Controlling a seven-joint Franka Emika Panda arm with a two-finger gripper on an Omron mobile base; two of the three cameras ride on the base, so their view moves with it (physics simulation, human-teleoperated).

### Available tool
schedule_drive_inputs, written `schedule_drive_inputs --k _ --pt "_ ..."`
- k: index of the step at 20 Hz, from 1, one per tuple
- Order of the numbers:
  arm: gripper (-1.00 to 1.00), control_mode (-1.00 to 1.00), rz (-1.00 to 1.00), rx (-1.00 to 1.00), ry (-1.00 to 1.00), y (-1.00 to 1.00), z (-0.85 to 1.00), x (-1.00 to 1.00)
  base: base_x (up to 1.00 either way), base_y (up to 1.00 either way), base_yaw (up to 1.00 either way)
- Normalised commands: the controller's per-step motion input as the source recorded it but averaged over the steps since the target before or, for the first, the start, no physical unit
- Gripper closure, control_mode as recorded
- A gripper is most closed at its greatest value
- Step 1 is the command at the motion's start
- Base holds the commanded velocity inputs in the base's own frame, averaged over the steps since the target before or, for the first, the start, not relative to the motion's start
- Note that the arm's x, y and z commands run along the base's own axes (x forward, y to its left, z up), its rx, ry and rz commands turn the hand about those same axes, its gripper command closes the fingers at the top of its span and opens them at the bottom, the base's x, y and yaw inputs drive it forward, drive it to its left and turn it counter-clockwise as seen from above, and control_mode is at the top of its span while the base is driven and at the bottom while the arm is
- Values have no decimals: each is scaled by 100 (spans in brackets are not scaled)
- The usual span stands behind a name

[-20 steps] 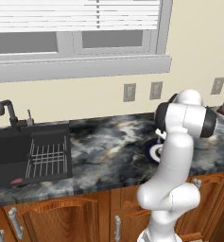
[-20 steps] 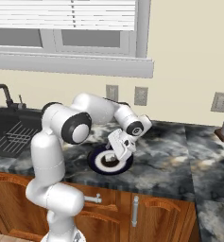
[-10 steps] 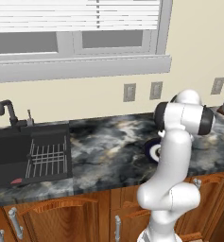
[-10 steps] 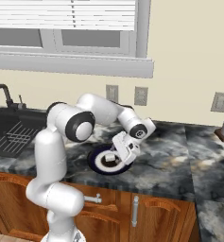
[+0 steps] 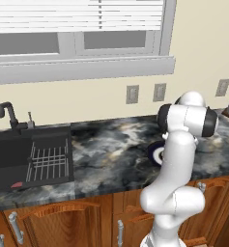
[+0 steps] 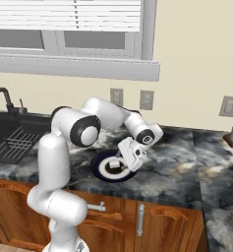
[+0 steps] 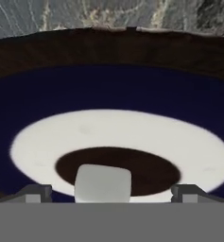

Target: Pick up the marshmallow and place it in the cup of hot chocolate on the dining counter.

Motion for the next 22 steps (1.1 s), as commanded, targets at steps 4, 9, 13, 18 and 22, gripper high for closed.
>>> schedule_drive_inputs --k 4,9,13,18,22 --pt "-100 -100 -3 -2 -3 20 0 -8 0 0 0" --pt "-100 -100 -4 -3 -3 21 -2 -2 0 0 0" --pt "-100 -100 -3 -1 -4 9 -4 0 0 0 0" --pt "100 -100 0 0 -7 0 -10 0 0 0 0" --pt "100 -100 0 0 -14 -2 -5 -8 0 0 0"
